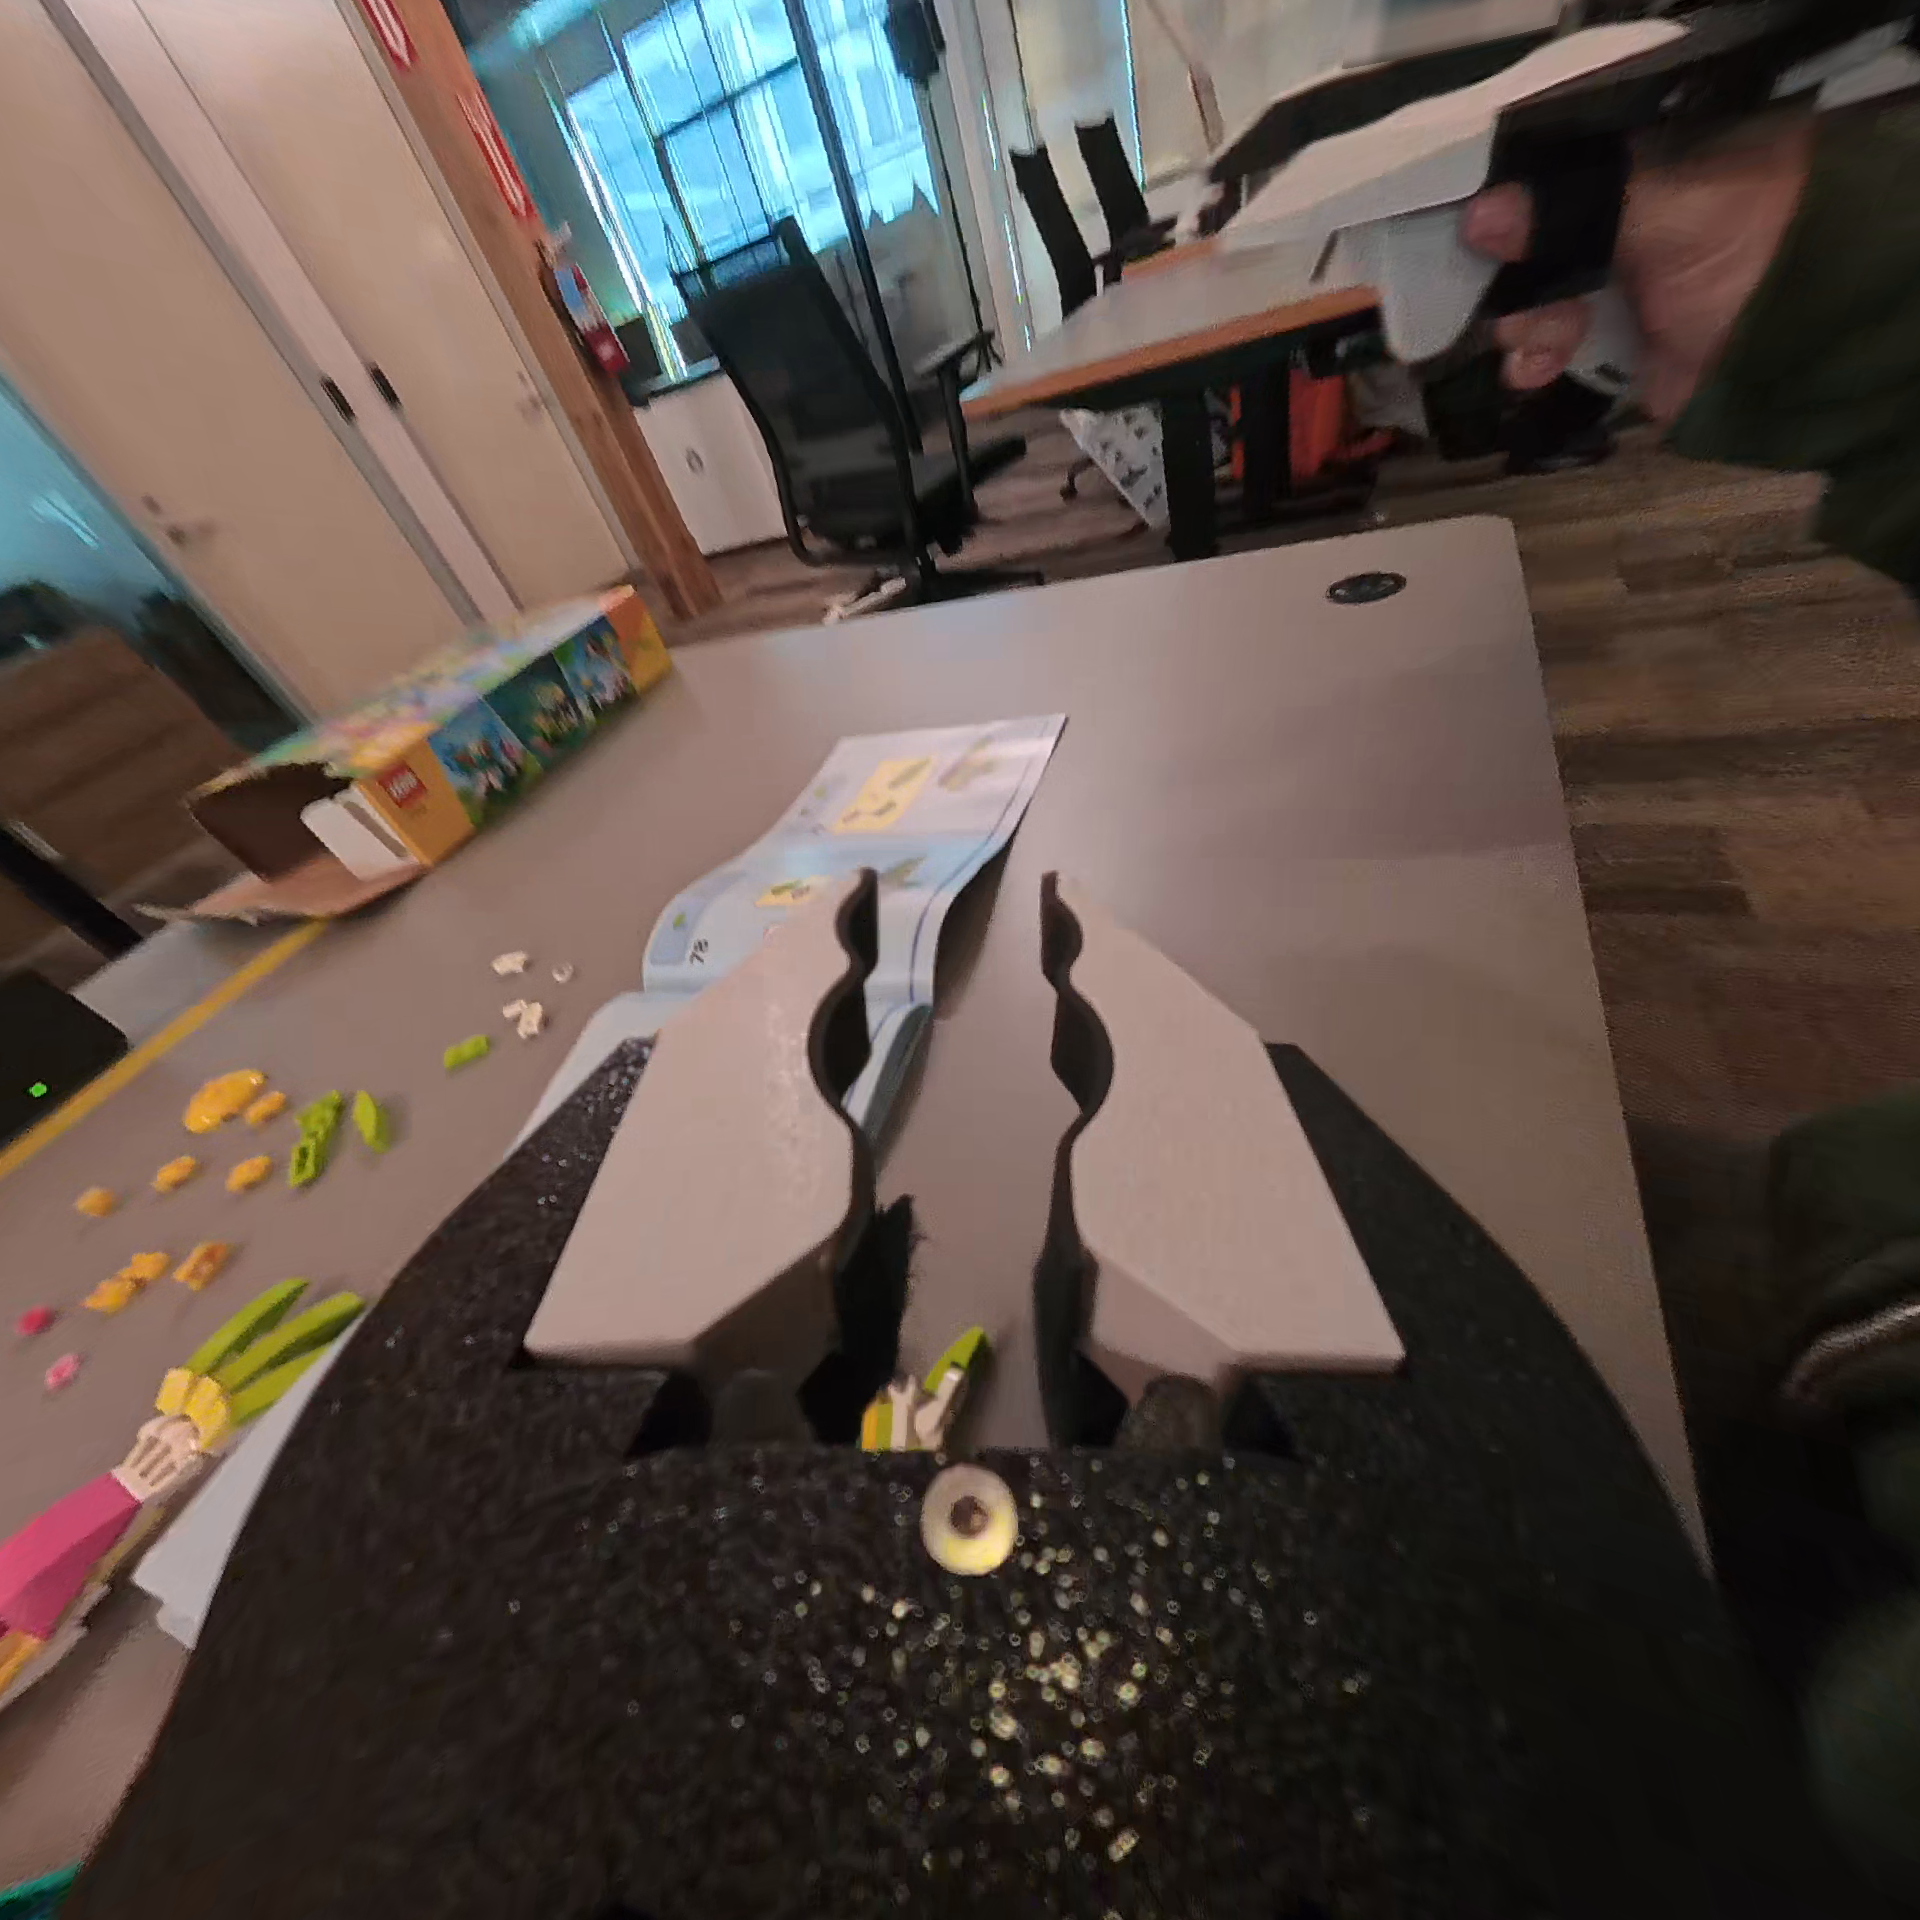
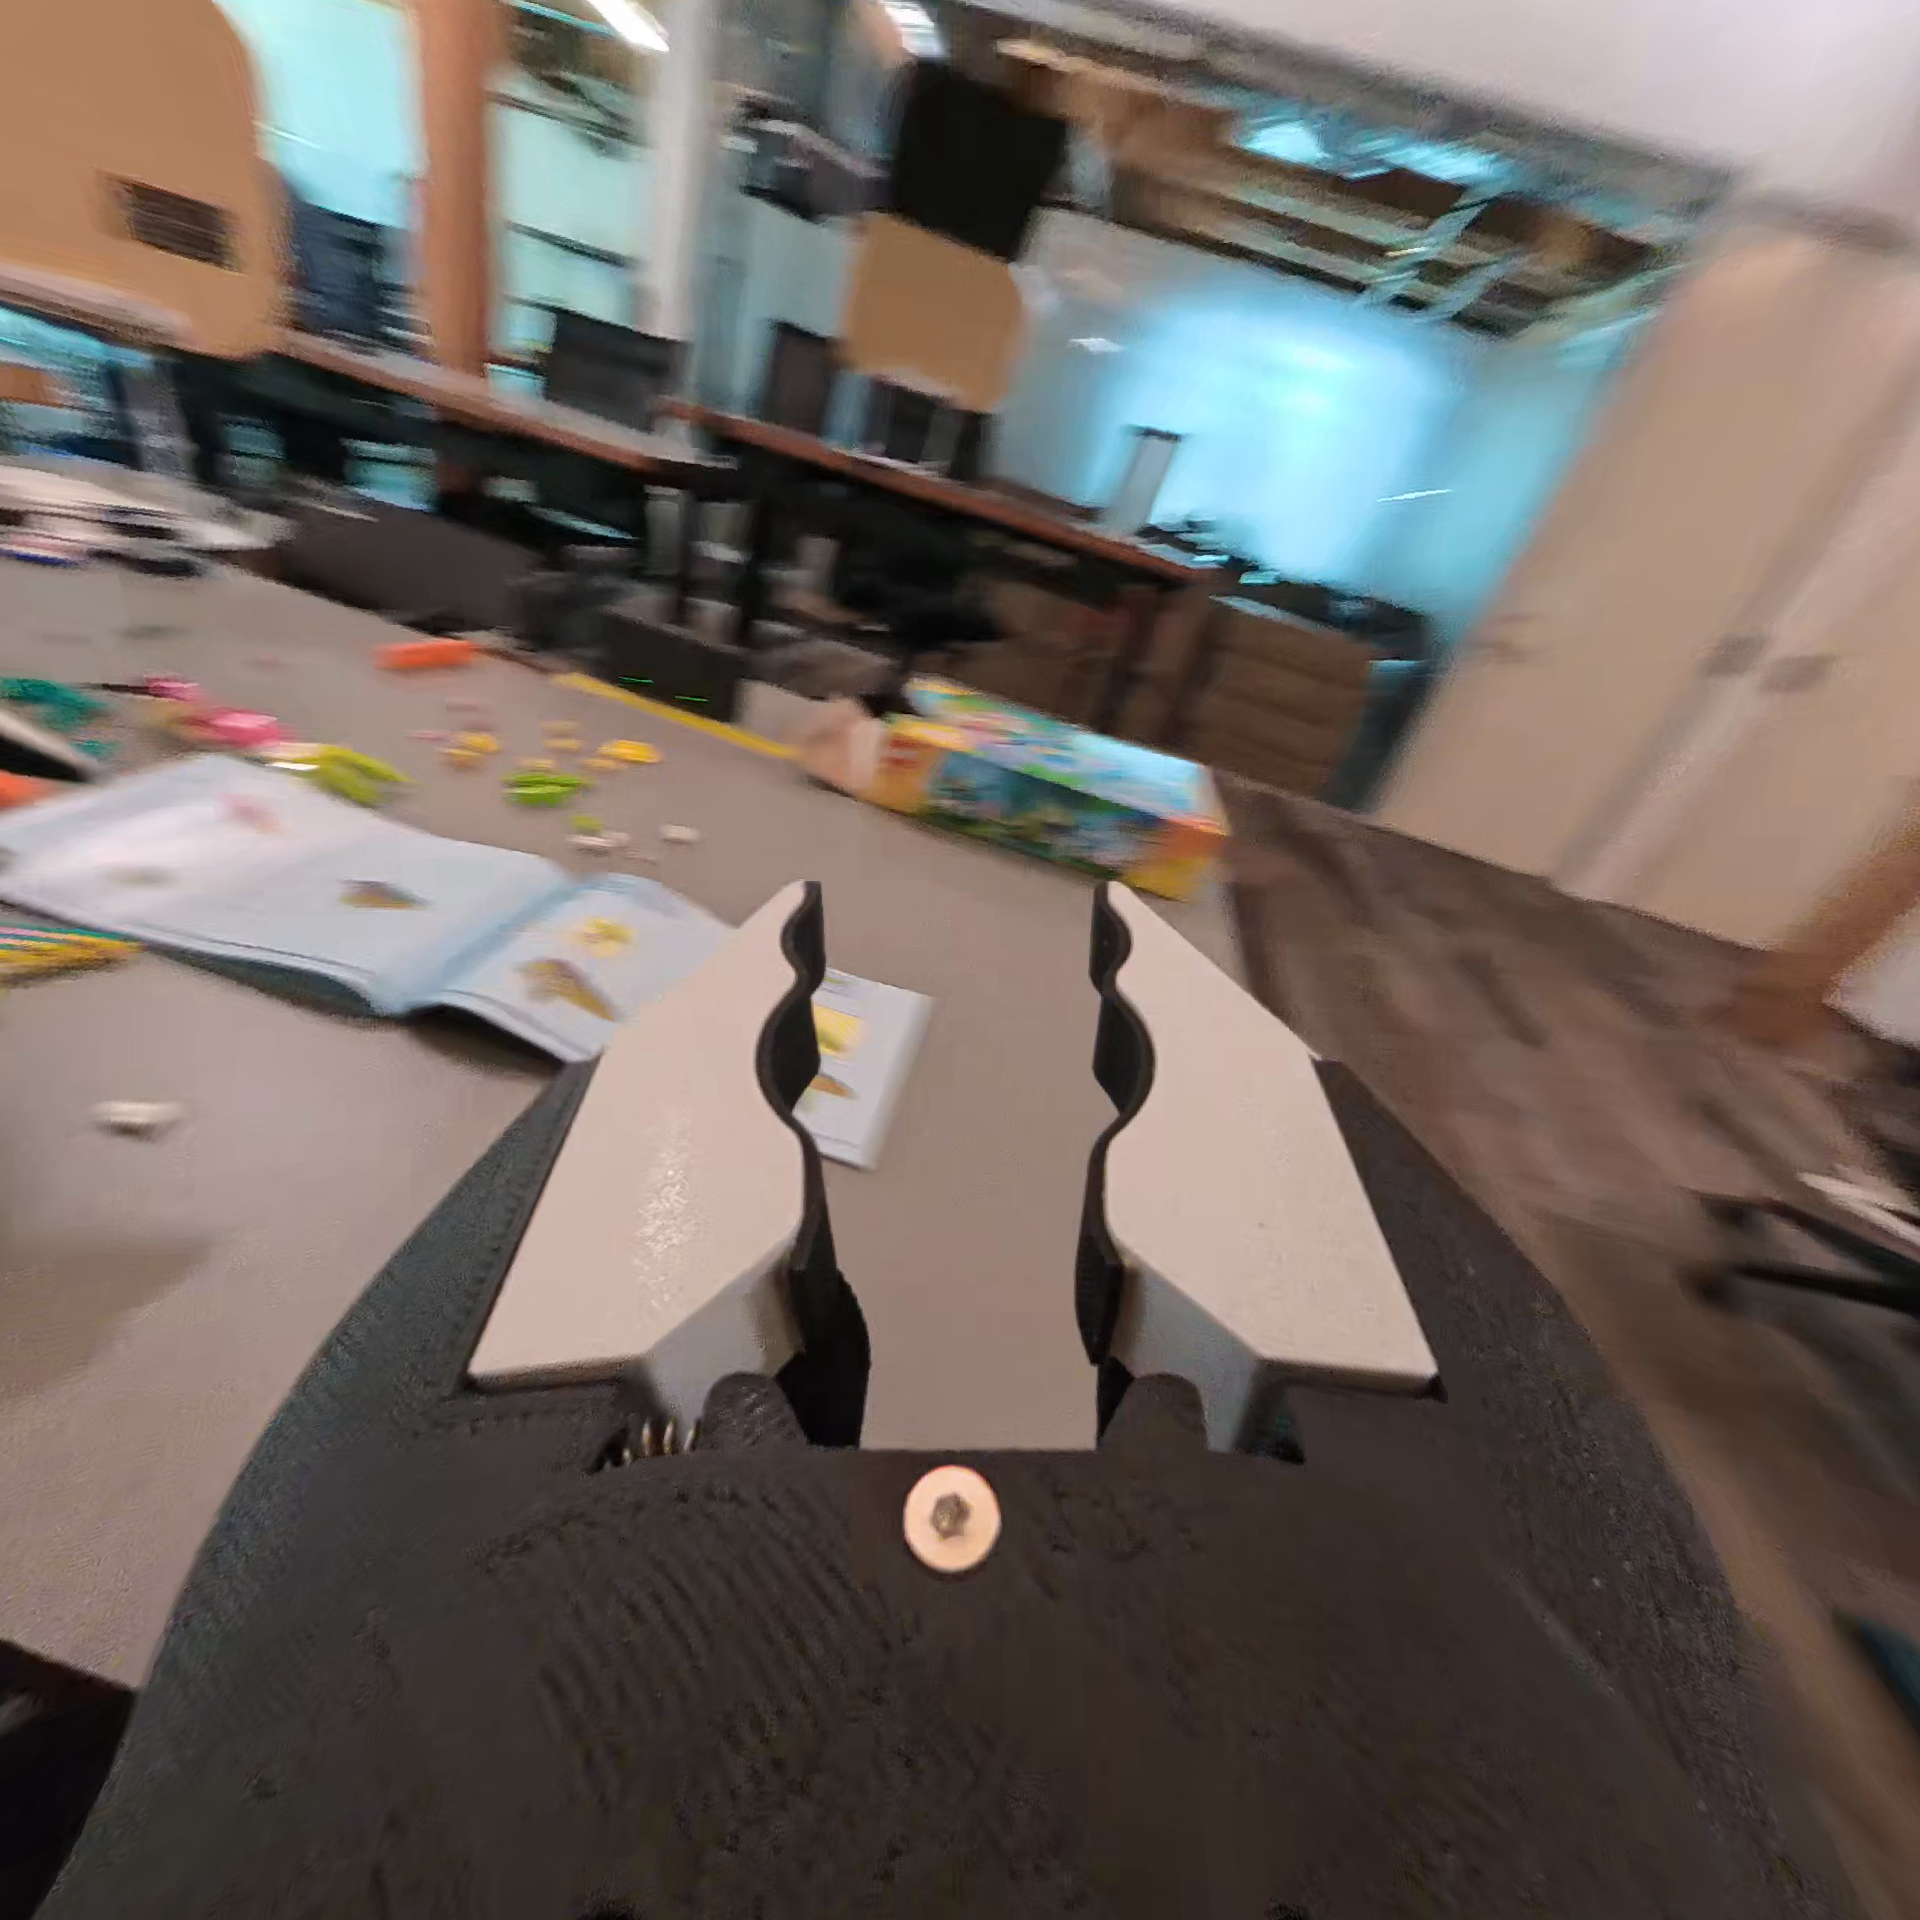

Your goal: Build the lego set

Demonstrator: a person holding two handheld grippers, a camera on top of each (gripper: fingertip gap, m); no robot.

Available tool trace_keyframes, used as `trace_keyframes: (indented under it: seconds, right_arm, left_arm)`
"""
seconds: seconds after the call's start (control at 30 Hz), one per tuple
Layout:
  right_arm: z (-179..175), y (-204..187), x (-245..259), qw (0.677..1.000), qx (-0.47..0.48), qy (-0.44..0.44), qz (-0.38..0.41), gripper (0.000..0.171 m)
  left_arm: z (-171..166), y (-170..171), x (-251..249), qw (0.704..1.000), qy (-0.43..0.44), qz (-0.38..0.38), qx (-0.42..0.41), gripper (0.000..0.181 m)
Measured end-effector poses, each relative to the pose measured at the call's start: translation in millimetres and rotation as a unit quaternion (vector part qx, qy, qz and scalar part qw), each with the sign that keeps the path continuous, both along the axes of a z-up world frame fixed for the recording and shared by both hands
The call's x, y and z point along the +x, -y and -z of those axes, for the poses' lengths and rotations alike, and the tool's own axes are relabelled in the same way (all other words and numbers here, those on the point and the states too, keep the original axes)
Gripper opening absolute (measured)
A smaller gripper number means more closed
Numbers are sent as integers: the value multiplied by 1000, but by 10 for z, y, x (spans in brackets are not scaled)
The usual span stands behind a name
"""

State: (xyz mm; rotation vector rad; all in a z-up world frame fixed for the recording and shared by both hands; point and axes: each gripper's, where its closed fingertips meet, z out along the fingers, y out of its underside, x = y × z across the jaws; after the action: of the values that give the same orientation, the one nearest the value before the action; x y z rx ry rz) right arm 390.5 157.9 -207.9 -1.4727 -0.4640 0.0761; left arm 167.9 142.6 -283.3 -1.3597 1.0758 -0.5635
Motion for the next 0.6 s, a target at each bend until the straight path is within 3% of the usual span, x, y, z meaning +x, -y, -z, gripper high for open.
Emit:
trace_keyframes:
  seconds: [0.13,0.27,0.37,0.6]
  right_arm:
    - [3,625,825,981,30,63,182,57]
    - [300,1270,1310,940,-7,158,302,65]
    - [464,1575,1484,930,-22,150,334,70]
    - [681,1805,1657,939,-44,70,335,79]
  left_arm:
    - [-55,107,33,999,9,22,49,30]
    - [-67,207,89,995,-2,40,89,31]
    - [-44,276,142,993,-10,56,103,31]
    - [0,267,156,993,-21,52,104,33]
